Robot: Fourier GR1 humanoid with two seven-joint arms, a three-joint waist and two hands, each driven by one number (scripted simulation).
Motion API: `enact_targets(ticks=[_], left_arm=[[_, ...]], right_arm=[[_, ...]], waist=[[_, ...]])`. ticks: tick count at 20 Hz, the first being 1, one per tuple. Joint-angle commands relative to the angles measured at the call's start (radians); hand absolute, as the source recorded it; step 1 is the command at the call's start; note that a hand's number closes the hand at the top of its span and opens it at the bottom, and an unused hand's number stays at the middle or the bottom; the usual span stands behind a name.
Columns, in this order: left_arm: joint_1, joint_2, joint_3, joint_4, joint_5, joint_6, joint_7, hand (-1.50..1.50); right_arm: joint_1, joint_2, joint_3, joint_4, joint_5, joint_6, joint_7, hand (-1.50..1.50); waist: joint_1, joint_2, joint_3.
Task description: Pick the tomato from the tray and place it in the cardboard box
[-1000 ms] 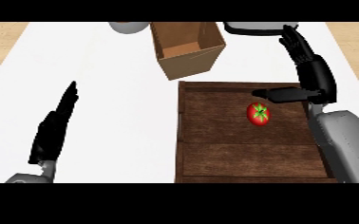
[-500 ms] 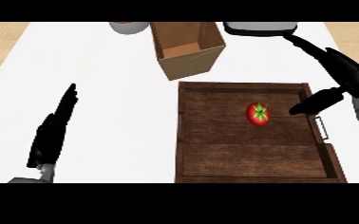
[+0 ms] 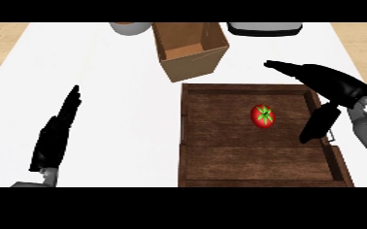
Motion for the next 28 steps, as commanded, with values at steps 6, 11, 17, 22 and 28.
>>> enact_targets(ticks=[6,11,17,22,28], left_arm=[[0.012,-0.003,0.037,-0.098,-0.023,-0.052,0.089,0.00],[0.042,-0.015,0.090,-0.027,-0.016,-0.099,-0.019,0.00],[0.008,-0.068,0.100,0.017,-0.076,-0.101,-0.024,0.00],[-0.054,-0.108,0.117,0.018,-0.102,-0.108,0.053,0.00],[0.012,-0.131,0.127,-0.056,-0.135,-0.125,0.052,0.00]], right_arm=[[0.063,0.140,-0.023,-0.037,0.158,0.025,0.143,-1.50],[0.141,0.182,-0.030,-0.112,0.246,0.043,0.204,-1.50],[0.086,0.222,-0.113,0.068,0.349,0.102,0.049,-1.50],[0.162,0.267,-0.147,-0.070,0.393,0.141,0.108,-1.50],[0.168,0.358,-0.184,-0.064,0.457,0.156,0.117,-1.50]], waist=[[0.005,0.002,0.001],[0.001,0.002,0.001],[0.005,0.004,0.001],[-0.002,0.003,0.001],[0.001,0.002,0.001]])
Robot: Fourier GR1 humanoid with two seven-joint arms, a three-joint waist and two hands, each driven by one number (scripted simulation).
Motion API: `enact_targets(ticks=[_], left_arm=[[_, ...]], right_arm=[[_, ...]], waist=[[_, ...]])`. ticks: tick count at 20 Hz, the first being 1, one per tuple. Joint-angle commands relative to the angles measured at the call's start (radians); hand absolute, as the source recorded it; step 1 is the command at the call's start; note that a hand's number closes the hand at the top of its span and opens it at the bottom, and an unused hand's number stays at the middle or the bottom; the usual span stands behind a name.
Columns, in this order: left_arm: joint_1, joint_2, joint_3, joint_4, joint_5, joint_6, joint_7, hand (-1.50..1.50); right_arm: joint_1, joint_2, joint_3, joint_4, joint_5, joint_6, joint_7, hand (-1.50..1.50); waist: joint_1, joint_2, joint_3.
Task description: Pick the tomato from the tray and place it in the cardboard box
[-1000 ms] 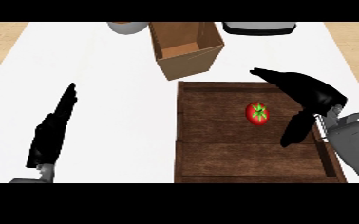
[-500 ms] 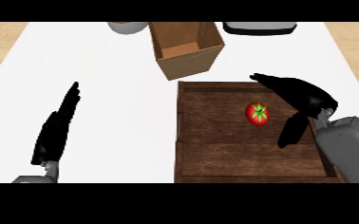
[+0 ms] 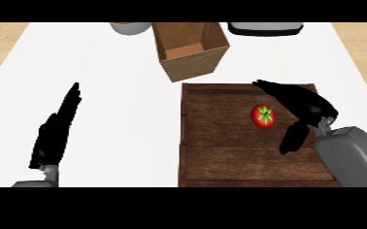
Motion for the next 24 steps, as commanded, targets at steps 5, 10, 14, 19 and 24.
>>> enact_targets(ticks=[5,10,14,19,24], left_arm=[[0.000,-0.061,0.016,0.041,-0.053,-0.013,-0.031,0.00],[0.052,-0.034,0.066,-0.016,-0.042,-0.061,-0.047,0.00],[0.005,-0.066,0.064,0.002,-0.064,-0.060,-0.018,0.00],[0.022,-0.093,0.054,0.044,-0.098,-0.049,-0.082,0.00],[0.024,-0.049,0.091,-0.064,-0.072,-0.103,0.010,0.00]], right_arm=[[0.030,0.082,-0.054,-0.024,0.083,0.040,-0.009,-1.50],[0.007,0.089,-0.069,0.130,0.166,-0.014,-0.142,-1.50],[0.027,0.117,-0.078,0.111,0.204,0.004,-0.122,-1.50],[0.038,0.102,-0.079,0.144,0.247,0.002,-0.182,-1.50],[0.042,0.138,-0.101,0.150,0.238,0.001,-0.204,1.50]], waist=[[-0.002,0.000,0.000],[0.002,0.000,0.000],[0.001,0.000,0.000],[0.001,0.001,0.000],[0.002,0.000,0.000]])
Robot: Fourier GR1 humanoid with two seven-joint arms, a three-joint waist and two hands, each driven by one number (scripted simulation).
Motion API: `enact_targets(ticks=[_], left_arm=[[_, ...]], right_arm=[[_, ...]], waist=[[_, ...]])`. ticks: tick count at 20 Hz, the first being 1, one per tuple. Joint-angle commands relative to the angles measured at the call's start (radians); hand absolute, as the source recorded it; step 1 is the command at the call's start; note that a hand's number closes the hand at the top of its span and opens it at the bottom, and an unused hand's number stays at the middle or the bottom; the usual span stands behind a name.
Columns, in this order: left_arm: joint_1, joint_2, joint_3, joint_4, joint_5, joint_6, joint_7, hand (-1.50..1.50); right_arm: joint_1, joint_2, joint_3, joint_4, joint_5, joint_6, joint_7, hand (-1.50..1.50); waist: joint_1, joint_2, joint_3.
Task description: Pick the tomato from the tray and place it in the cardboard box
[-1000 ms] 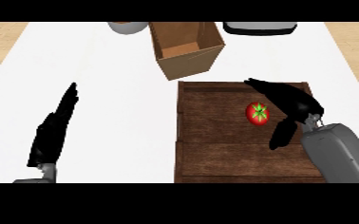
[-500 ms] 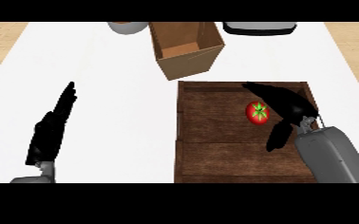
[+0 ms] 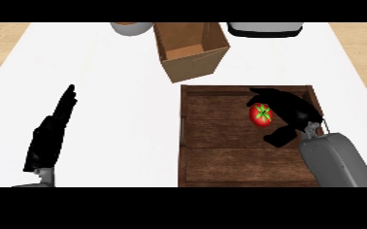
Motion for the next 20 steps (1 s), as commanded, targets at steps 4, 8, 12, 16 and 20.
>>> enact_targets(ticks=[4,8,12,16,20], left_arm=[[-0.065,-0.008,0.013,0.027,-0.006,-0.011,0.050,0.00],[0.032,-0.017,0.005,-0.095,-0.014,-0.019,0.050,0.00],[-0.052,-0.043,-0.042,0.009,-0.027,-0.027,-0.007,0.00],[-0.093,-0.050,-0.063,-0.004,-0.030,-0.036,-0.013,0.00],[-0.107,-0.044,-0.077,0.007,-0.033,-0.053,-0.014,0.00]], right_arm=[[-0.013,0.011,0.028,0.090,0.156,-0.230,-0.099,1.50],[-0.045,0.030,-0.002,0.120,0.186,-0.270,-0.123,1.50],[-0.298,-0.098,-0.021,0.291,0.147,-0.240,-0.392,1.50],[-0.390,-0.162,0.021,0.309,0.154,-0.230,-0.572,1.50],[-0.487,-0.233,-0.024,0.414,0.133,-0.272,-0.740,1.50]], waist=[[-0.001,0.012,0.007],[0.003,0.010,0.007],[0.089,0.043,0.011],[0.164,0.077,0.015],[0.169,0.085,0.015]])
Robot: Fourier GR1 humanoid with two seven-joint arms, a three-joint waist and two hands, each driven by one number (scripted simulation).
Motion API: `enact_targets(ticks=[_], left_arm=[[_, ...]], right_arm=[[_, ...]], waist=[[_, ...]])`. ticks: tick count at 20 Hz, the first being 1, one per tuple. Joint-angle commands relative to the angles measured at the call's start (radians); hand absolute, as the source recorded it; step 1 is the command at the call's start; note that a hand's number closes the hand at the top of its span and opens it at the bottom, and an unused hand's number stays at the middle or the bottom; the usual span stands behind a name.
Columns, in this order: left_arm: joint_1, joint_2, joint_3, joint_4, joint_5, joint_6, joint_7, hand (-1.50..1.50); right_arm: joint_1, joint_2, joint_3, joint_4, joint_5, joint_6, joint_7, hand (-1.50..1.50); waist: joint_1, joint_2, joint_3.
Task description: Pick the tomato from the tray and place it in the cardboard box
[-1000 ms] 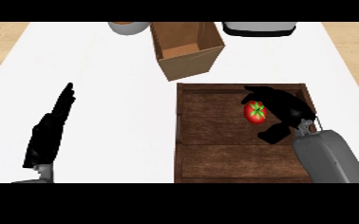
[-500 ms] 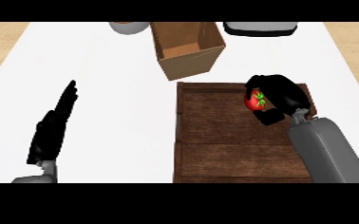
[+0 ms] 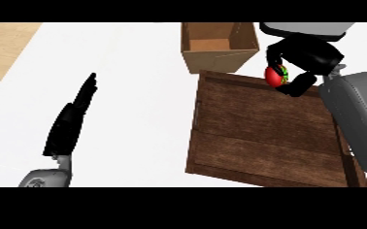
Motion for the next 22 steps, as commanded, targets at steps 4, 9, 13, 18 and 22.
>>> enact_targets(ticks=[4,9,13,18,22], left_arm=[[-0.031,-0.001,-0.011,0.017,-0.001,-0.014,-0.002,0.00],[-0.043,-0.004,-0.011,0.028,-0.008,-0.007,-0.001,0.00],[-0.050,-0.014,-0.012,0.052,-0.020,0.008,-0.001,0.00],[-0.039,-0.018,-0.022,0.057,-0.015,-0.004,0.014,0.00],[-0.048,-0.017,-0.016,0.036,-0.017,0.005,0.020,0.00]], right_arm=[[-0.155,-0.092,-0.070,0.195,-0.027,-0.104,-0.277,1.50],[-0.240,-0.065,-0.147,0.331,-0.165,-0.017,-0.478,1.50],[-0.316,-0.048,-0.185,0.398,-0.278,0.101,-0.594,1.50],[-0.400,-0.044,-0.178,0.472,-0.352,0.186,-0.632,1.50],[-0.479,-0.025,-0.159,0.520,-0.398,0.232,-0.614,1.50]], waist=[[0.024,0.017,0.001],[0.021,0.009,0.001],[0.003,-0.001,-0.002],[0.004,-0.006,-0.003],[0.005,-0.014,-0.004]])
